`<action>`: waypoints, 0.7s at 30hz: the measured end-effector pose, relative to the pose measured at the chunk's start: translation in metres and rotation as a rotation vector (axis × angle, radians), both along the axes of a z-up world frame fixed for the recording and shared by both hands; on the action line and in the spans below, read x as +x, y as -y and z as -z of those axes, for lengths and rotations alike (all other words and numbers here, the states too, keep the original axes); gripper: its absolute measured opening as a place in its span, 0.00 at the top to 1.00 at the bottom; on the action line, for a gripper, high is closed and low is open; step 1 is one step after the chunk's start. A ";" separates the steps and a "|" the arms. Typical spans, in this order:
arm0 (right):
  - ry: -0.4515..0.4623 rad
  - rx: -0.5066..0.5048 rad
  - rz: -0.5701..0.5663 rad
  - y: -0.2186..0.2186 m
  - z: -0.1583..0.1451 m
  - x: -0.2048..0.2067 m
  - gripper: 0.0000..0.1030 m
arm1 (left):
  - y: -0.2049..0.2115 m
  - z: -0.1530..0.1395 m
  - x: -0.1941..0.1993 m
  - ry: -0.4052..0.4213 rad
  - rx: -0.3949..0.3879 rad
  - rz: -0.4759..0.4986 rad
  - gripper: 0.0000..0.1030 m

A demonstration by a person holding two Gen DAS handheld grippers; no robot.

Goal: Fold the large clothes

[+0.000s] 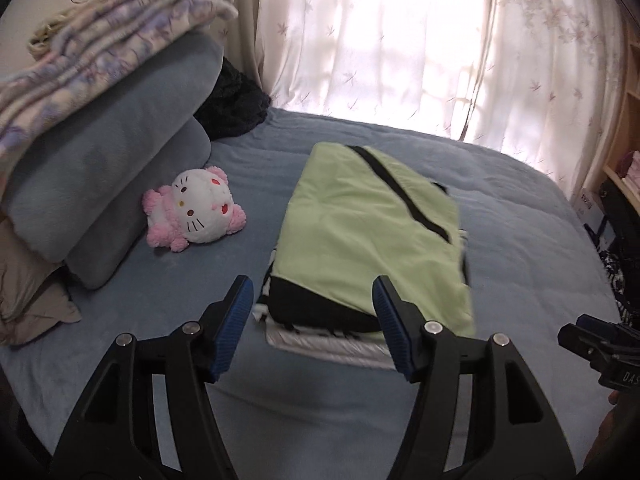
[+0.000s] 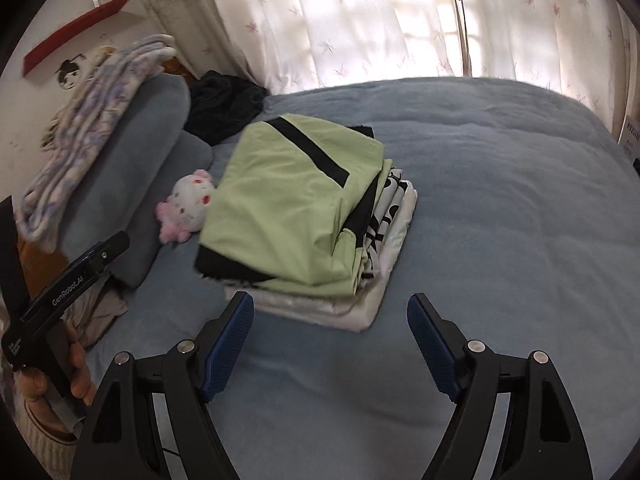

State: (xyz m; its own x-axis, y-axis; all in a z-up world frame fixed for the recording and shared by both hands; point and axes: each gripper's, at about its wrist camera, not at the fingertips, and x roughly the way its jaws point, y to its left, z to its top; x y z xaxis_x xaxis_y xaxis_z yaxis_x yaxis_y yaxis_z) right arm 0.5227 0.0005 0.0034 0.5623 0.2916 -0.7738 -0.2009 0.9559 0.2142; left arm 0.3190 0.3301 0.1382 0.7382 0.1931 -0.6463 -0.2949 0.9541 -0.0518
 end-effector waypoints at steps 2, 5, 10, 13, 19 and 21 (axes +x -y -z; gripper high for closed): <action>0.023 -0.011 0.001 0.010 -0.024 -0.052 0.21 | 0.022 -0.017 -0.035 0.014 -0.002 0.016 0.42; 0.025 0.006 0.011 0.028 -0.045 -0.114 0.19 | 0.056 -0.030 -0.088 0.020 -0.016 0.045 0.41; 0.035 0.006 0.011 0.056 -0.056 -0.217 0.19 | 0.116 -0.024 -0.166 0.028 0.007 0.116 0.36; 0.040 -0.023 0.017 0.072 -0.041 -0.273 0.18 | 0.150 -0.005 -0.210 0.044 0.008 0.155 0.29; -0.001 -0.007 0.042 0.110 0.002 -0.362 0.17 | 0.203 0.045 -0.274 0.003 -0.002 0.244 0.26; 0.005 -0.014 0.071 0.124 0.018 -0.386 0.17 | 0.214 0.059 -0.290 -0.008 -0.027 0.251 0.26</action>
